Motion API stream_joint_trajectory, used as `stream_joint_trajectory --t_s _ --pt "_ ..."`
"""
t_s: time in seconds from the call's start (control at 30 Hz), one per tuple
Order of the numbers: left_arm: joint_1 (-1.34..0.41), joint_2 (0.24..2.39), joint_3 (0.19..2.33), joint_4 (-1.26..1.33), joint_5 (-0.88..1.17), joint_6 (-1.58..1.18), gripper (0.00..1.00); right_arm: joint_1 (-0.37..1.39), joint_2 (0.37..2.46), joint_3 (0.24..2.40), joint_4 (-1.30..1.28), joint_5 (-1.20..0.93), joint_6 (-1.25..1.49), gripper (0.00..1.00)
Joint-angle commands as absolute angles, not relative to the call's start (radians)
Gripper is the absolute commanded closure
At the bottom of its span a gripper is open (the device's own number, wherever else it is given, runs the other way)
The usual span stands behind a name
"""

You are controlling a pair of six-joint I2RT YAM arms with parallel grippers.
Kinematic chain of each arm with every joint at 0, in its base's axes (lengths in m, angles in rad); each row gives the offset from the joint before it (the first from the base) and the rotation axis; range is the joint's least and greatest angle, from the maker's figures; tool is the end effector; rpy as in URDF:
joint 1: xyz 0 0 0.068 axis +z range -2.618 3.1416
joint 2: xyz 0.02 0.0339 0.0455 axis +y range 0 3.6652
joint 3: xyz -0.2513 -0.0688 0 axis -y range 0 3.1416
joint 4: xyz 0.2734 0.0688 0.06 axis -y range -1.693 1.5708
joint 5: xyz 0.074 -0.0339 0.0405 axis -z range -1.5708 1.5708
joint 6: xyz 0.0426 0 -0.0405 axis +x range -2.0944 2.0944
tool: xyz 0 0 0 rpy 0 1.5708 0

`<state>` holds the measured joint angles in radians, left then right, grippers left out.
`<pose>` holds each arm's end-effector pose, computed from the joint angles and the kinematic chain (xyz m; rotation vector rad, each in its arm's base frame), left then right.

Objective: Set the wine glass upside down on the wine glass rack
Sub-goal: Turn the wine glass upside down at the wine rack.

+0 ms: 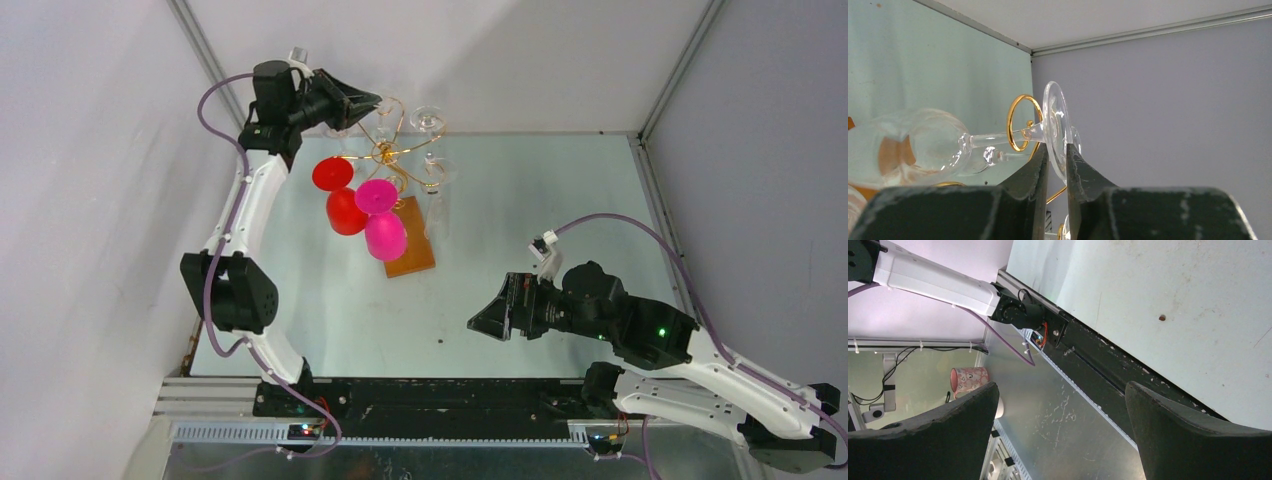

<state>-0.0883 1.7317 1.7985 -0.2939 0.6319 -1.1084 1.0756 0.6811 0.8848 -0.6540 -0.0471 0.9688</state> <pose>0.4307 -0.0634 0.4153 -0.5031 1.9246 -1.3825 0.0863 0.1640 0.3351 -0.1563 2.2889 1.2560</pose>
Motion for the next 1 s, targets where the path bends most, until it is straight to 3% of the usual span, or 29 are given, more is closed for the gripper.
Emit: stream_joint_trajectory --t_s 0.0,0.6,0.77,0.97 --pt "-0.082 1.667 1.799 -0.228 0.65 -1.113 0.78 1.072 0.673 0.887 -0.646 -0.028 0.969 0.0" --pt "-0.083 1.654 1.762 -0.234 0.657 -1.134 0.6 1.071 0.672 0.887 -0.639 -0.028 0.973 0.01" --pt "-0.083 1.65 1.767 -0.247 0.656 -1.132 0.46 1.071 0.668 0.887 -0.641 -0.028 0.974 0.0" --pt "-0.083 1.645 1.799 -0.317 0.625 -1.08 0.39 1.072 0.663 0.887 -0.644 -0.025 0.975 0.0"
